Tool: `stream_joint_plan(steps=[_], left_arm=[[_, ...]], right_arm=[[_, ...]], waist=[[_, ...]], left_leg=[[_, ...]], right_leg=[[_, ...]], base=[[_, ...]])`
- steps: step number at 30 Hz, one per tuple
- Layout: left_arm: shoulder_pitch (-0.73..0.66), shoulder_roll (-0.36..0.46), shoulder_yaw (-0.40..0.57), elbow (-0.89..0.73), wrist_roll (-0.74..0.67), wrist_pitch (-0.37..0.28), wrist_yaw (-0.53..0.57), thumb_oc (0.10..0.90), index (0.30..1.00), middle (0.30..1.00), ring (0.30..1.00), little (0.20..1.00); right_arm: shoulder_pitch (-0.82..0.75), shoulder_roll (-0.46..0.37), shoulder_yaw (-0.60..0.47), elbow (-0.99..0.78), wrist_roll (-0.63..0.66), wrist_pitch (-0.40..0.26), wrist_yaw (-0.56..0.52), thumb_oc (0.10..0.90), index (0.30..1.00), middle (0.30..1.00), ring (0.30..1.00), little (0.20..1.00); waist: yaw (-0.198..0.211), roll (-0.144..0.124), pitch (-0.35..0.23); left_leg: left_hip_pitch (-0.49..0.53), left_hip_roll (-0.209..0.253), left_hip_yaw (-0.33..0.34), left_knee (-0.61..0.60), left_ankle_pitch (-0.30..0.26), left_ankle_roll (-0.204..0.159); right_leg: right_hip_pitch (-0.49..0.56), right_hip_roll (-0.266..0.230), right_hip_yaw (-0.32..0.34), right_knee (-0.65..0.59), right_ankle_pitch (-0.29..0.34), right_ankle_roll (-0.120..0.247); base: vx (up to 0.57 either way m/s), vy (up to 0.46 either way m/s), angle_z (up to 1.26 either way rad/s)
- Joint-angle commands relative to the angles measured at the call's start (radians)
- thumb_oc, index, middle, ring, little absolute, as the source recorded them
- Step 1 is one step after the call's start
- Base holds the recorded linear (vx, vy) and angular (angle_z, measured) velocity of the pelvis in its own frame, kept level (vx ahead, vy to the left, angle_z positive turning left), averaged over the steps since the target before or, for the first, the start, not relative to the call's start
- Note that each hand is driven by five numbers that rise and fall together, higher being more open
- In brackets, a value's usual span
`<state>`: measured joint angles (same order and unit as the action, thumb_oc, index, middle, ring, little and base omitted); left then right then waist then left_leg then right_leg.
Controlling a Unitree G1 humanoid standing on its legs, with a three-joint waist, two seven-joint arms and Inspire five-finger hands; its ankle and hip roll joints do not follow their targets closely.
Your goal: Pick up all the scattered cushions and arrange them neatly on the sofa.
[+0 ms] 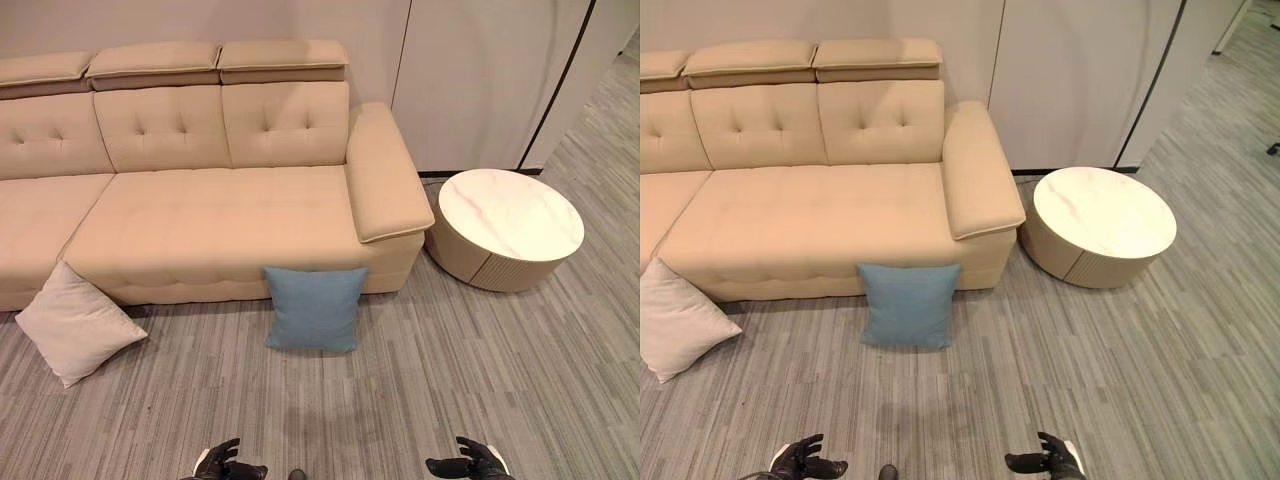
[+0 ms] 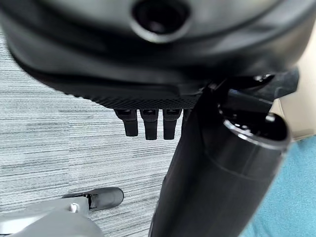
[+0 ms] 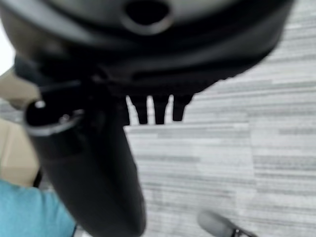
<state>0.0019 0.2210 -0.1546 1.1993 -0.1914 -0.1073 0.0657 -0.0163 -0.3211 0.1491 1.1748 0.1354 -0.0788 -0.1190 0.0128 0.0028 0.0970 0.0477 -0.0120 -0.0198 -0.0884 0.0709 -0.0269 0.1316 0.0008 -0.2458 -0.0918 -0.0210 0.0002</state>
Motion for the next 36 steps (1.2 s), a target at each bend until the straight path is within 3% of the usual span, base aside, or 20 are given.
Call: stream_joint_plan(steps=[1, 9, 10, 12, 14, 17, 20, 22, 30, 33, 36], left_arm=[[-0.063, 0.011, -0.009, 0.025, 0.027, -0.042, 0.034, 0.8, 0.9, 0.9, 0.9, 0.9], [-0.088, 0.006, -0.018, 0.033, 0.014, -0.04, 0.042, 0.8, 0.9, 0.9, 0.9, 0.9], [-0.088, 0.002, -0.021, 0.034, 0.012, -0.039, 0.043, 0.8, 0.9, 0.9, 0.9, 0.9], [-0.088, 0.002, -0.021, 0.035, 0.012, -0.039, 0.043, 0.8, 0.9, 0.9, 0.9, 0.9], [-0.088, -0.001, -0.03, 0.038, 0.023, -0.037, 0.046, 0.8, 0.9, 0.9, 0.9, 0.9], [-0.085, 0.0, -0.029, 0.041, 0.03, -0.034, 0.046, 0.8, 0.9, 0.9, 0.9, 0.9], [-0.079, 0.007, -0.033, 0.04, 0.053, -0.031, 0.051, 0.8, 0.9, 0.9, 0.9, 0.9], [-0.069, 0.017, -0.017, 0.042, 0.051, -0.027, 0.049, 0.8, 0.9, 0.9, 0.9, 0.9], [-0.053, 0.028, -0.006, 0.05, 0.081, -0.021, 0.043, 0.8, 0.9, 0.9, 0.9, 0.9], [-0.05, 0.042, 0.003, 0.044, 0.087, -0.019, 0.039, 0.8, 0.9, 0.9, 0.9, 0.9], [-0.051, 0.053, 0.01, 0.044, 0.085, -0.019, 0.04, 0.8, 0.9, 0.9, 0.9, 0.9]], right_arm=[[-0.023, -0.014, 0.012, 0.03, 0.003, -0.038, -0.037, 0.8, 0.9, 0.9, 0.9, 0.9], [-0.02, -0.019, 0.001, 0.045, 0.02, -0.043, -0.04, 0.8, 0.9, 0.9, 0.9, 0.9], [-0.018, -0.022, 0.0, 0.049, 0.022, -0.046, -0.042, 0.8, 0.9, 0.9, 0.9, 0.9], [-0.018, -0.022, 0.0, 0.049, 0.022, -0.046, -0.042, 0.8, 0.9, 0.9, 0.9, 0.9], [-0.023, -0.034, 0.008, 0.053, 0.022, -0.043, -0.044, 0.8, 0.9, 0.9, 0.9, 0.9], [-0.021, -0.034, 0.009, 0.053, 0.021, -0.039, -0.042, 0.8, 0.9, 0.9, 0.9, 0.9], [-0.016, -0.034, 0.012, 0.05, 0.012, -0.029, -0.047, 0.8, 0.9, 0.9, 0.9, 0.9], [-0.006, -0.019, 0.012, 0.047, 0.007, -0.023, -0.042, 0.8, 0.9, 0.9, 0.9, 0.9], [-0.017, 0.0, 0.028, 0.044, -0.031, -0.017, -0.036, 0.8, 0.9, 0.9, 0.9, 0.9], [-0.036, 0.004, 0.042, 0.025, -0.043, -0.012, -0.027, 0.8, 0.9, 0.9, 0.9, 0.9], [-0.049, 0.009, 0.048, 0.015, -0.045, -0.017, -0.026, 0.8, 0.9, 0.9, 0.9, 0.9]], waist=[[0.011, -0.009, -0.009], [-0.001, -0.014, 0.024], [-0.005, -0.025, 0.038], [-0.005, -0.025, 0.038], [-0.001, -0.043, 0.068], [0.003, -0.049, 0.065], [0.007, -0.057, 0.058], [0.015, -0.057, 0.046], [0.041, -0.066, 0.02], [0.041, -0.064, 0.035], [0.039, -0.051, 0.046]], left_leg=[[0.017, 0.032, 0.033, 0.001, -0.065, -0.01], [-0.051, 0.054, 0.034, 0.086, -0.056, -0.032], [-0.082, 0.064, 0.045, 0.16, -0.067, -0.04], [-0.084, 0.064, 0.044, 0.162, -0.068, -0.04], [-0.176, 0.082, 0.075, 0.324, -0.055, -0.045], [-0.195, 0.075, 0.097, 0.305, -0.068, -0.034], [-0.265, 0.072, 0.168, 0.281, -0.048, -0.019], [-0.236, 0.067, 0.194, 0.251, -0.058, -0.008], [-0.153, 0.017, 0.167, 0.189, -0.106, 0.039], [-0.102, -0.003, 0.161, 0.16, -0.126, 0.075], [-0.078, -0.003, 0.153, 0.143, -0.136, 0.093]], right_leg=[[-0.028, -0.052, 0.028, 0.014, -0.002, 0.088], [-0.035, -0.048, 0.009, 0.019, -0.012, 0.064], [-0.032, -0.044, 0.007, 0.017, -0.013, 0.053], [-0.032, -0.044, 0.006, 0.017, -0.013, 0.053], [-0.015, -0.043, 0.002, 0.018, -0.023, 0.036], [-0.012, -0.046, -0.005, 0.016, -0.026, 0.04], [-0.004, -0.046, -0.018, 0.017, -0.044, 0.042], [0.0, -0.043, -0.013, 0.05, -0.067, 0.043], [-0.021, -0.082, 0.005, 0.178, -0.085, 0.08], [-0.102, -0.117, 0.021, 0.358, -0.017, 0.122], [-0.168, -0.126, 0.023, 0.468, 0.022, 0.136]], base=[[-0.02, -0.037, 0.03], [-0.04, -0.069, 0.26], [-0.01, -0.08, 0.3], [0.0, -0.071, 0.27], [0.05, -0.075, 0.65], [0.09, 0.012, 0.15], [0.13, 0.058, 0.1], [0.21, 0.15, 0.2], [0.16, 0.148, -0.07], [0.11, 0.167, -0.04], [0.09, 0.11, 0.08]])
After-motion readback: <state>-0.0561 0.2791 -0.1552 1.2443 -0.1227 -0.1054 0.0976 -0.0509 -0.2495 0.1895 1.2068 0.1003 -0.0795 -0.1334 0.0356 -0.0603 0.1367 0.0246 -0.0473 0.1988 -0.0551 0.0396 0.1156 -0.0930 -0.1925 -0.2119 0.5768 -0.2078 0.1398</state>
